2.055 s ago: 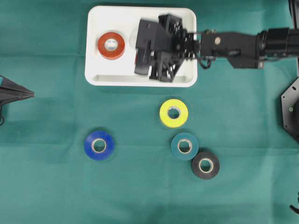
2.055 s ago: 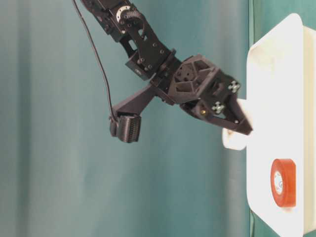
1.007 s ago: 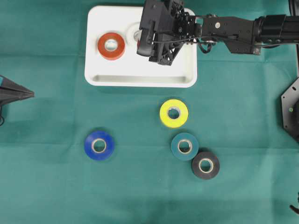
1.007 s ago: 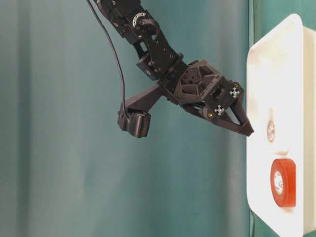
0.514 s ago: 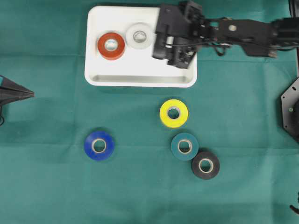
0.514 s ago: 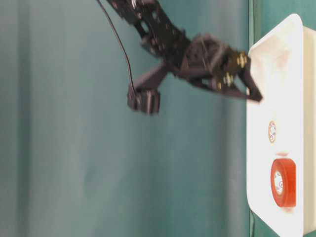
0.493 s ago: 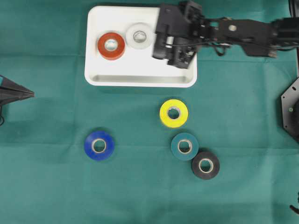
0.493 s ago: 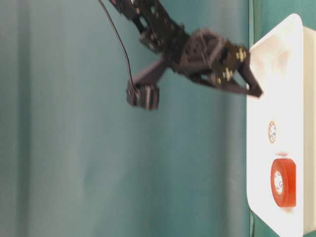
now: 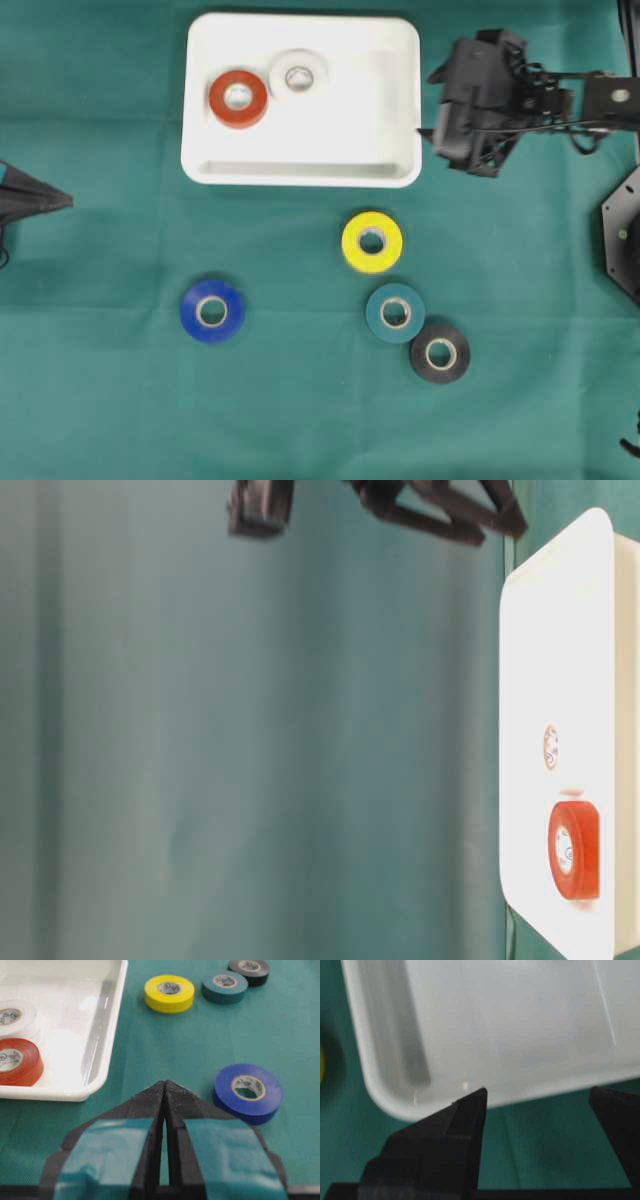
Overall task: Put the tape into the white case with the right arm.
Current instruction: 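Withdraw the right gripper to the right side of the table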
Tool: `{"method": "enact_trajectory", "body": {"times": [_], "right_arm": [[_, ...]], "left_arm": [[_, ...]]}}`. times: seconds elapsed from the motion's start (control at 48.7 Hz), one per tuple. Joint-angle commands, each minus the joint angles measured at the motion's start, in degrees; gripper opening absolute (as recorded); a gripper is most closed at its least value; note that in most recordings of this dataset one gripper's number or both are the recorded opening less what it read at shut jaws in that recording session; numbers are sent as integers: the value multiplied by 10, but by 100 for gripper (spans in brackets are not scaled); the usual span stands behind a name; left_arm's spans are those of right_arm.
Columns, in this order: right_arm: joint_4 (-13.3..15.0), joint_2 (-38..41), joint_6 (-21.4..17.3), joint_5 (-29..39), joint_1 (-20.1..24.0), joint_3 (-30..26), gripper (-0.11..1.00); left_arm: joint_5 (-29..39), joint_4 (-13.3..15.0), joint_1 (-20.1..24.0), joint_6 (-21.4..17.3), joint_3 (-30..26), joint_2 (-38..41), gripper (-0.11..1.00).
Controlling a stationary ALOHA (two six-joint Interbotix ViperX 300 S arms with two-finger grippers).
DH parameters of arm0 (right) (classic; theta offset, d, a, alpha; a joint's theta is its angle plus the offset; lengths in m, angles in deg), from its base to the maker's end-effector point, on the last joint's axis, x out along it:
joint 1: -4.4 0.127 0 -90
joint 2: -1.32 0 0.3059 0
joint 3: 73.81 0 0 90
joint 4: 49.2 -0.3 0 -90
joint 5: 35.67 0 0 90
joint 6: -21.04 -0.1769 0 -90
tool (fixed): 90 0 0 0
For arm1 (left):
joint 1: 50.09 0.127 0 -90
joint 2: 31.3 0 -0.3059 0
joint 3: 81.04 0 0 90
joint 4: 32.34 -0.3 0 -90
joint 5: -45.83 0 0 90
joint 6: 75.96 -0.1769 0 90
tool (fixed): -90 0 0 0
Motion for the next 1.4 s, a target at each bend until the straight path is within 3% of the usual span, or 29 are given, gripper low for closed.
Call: {"method": "enact_trajectory", "body": {"times": [0.0,0.411,0.76,1.377], "right_arm": [[1,-50,-1,-29,-3,34,51],[-2,-223,-4,-62,-3,171,51],[-2,-261,-4,-62,13,194,51],[-12,-294,-5,-40,203,223,51]], "left_arm": [[-5,1,3,0,-8,4,0],[-5,1,4,0,-7,5,0],[-5,1,4,0,-8,4,0],[-5,1,4,1,-8,4,0]]}}
